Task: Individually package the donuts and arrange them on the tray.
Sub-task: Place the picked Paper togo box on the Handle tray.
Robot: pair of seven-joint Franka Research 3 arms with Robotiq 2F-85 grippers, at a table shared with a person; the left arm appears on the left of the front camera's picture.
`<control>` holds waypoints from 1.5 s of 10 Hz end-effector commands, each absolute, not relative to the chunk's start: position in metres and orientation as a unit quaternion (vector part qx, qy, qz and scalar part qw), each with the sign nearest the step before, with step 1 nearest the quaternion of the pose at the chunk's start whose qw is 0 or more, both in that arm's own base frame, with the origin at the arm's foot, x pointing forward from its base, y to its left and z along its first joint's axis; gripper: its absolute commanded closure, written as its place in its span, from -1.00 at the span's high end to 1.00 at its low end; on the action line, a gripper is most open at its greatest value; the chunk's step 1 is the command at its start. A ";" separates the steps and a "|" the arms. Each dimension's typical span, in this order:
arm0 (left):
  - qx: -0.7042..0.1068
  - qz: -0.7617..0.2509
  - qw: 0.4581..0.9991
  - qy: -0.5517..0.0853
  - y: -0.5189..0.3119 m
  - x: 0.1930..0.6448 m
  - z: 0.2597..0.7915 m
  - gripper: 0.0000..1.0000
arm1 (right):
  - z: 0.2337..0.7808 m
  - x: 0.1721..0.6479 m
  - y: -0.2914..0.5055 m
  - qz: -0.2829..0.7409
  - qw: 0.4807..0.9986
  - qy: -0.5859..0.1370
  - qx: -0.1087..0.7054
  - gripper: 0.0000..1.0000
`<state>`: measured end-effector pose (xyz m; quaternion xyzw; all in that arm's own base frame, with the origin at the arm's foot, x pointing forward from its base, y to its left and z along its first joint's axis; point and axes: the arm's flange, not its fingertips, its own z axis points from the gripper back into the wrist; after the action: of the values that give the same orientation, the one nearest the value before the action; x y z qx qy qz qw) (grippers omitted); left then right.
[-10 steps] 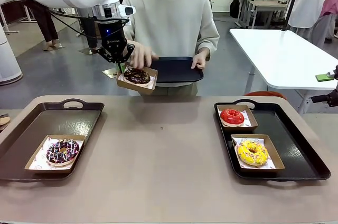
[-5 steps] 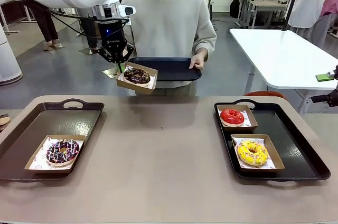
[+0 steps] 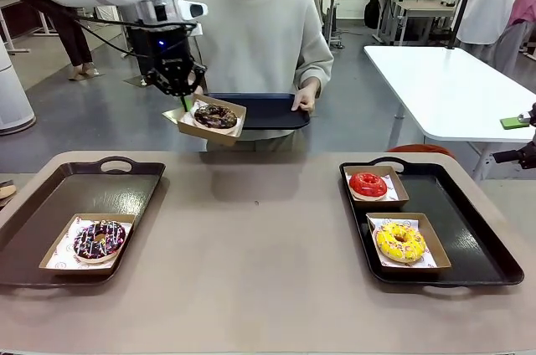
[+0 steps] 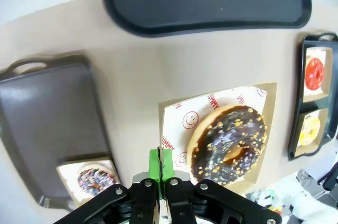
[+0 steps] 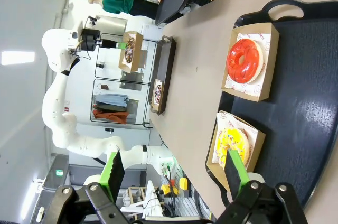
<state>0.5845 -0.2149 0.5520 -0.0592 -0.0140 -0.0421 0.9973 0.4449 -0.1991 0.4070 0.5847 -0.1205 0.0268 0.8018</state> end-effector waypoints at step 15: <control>-0.042 -0.011 0.999 -0.010 0.019 0.542 0.428 -0.98 | 0.408 0.444 -0.199 0.032 0.799 -0.121 0.588 1.00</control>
<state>0.5457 0.0131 0.4271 -0.0428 -0.0101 -0.0078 0.9990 0.4455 -0.1992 0.4075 0.5845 -0.1206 0.0275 0.8019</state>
